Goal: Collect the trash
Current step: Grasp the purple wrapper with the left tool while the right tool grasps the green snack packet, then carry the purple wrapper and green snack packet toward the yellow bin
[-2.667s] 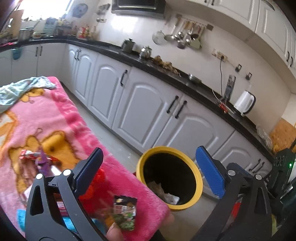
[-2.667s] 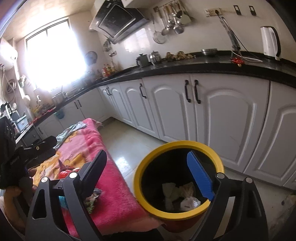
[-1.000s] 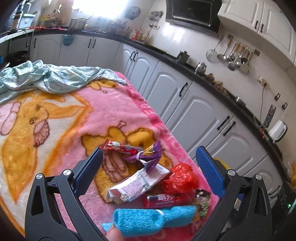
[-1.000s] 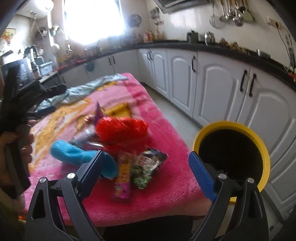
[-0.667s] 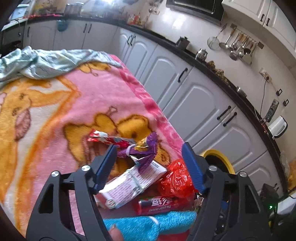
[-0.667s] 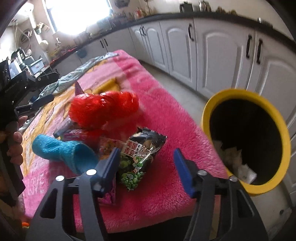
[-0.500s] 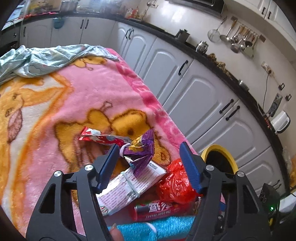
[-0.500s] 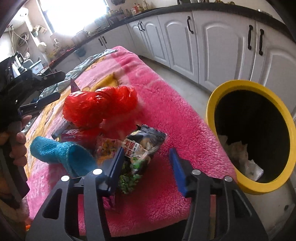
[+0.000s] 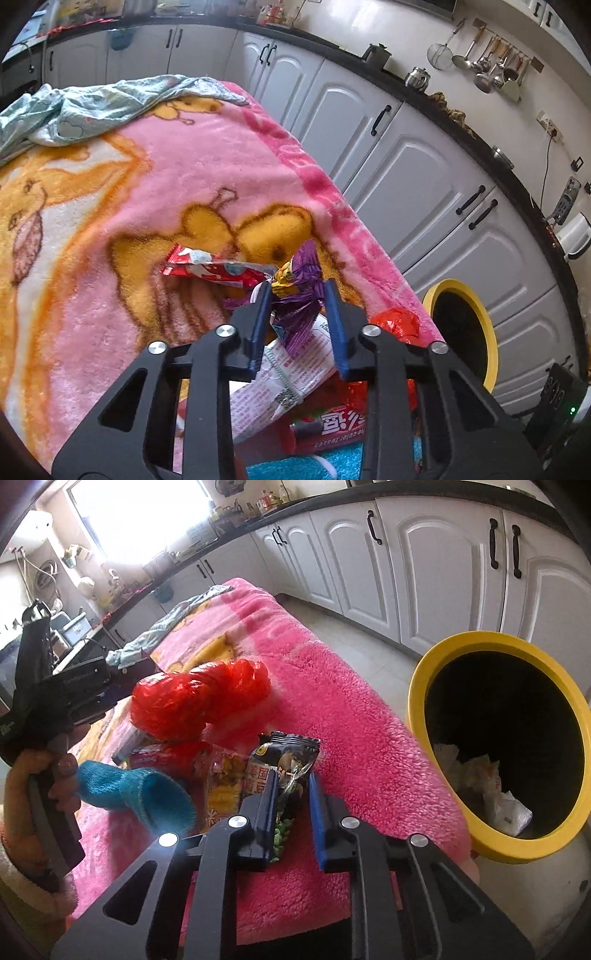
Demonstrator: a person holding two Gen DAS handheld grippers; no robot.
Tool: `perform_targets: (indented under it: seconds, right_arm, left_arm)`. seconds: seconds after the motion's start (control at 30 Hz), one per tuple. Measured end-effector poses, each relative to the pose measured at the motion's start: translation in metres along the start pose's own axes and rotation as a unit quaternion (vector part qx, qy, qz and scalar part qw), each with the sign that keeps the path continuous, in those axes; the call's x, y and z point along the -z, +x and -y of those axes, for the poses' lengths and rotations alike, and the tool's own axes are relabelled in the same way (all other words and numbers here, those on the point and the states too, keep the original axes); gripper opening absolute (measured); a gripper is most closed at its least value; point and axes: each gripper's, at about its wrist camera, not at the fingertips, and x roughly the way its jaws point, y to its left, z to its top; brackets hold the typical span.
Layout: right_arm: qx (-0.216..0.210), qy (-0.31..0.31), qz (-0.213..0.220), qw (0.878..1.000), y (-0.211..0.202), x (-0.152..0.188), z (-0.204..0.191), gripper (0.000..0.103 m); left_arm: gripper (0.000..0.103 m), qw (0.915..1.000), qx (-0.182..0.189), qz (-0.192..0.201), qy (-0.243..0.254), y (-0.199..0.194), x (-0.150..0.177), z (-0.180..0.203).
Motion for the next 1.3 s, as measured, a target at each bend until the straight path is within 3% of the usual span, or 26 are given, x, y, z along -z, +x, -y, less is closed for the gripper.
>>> perform_targets:
  seconds: [0.23,0.5,0.97,1.3]
  right_arm:
    - [0.002,-0.017,0.027,0.999,-0.017,-0.003,-0.010,0.010]
    - [0.039,-0.064,0.074,0.994,-0.041,-0.009,-0.026,0.010]
    - [0.026,-0.068,0.116,0.991,-0.078,-0.014,-0.033,0.010]
    - [0.024,-0.068,0.149,0.986,-0.109,-0.020,-0.030,0.010]
  left_arm:
    - [0.003,0.9998,0.017,0.013,-0.006,-0.017,0.000,-0.008]
    - [0.002,0.9986,0.045,0.028,-0.010,-0.035,-0.002,-0.007]
    - [0.000,0.9942,0.081,0.070,-0.007,-0.084,-0.006,0.001]
    - [0.000,0.9884,0.122,0.088,0.021,-0.108,-0.012,0.035]
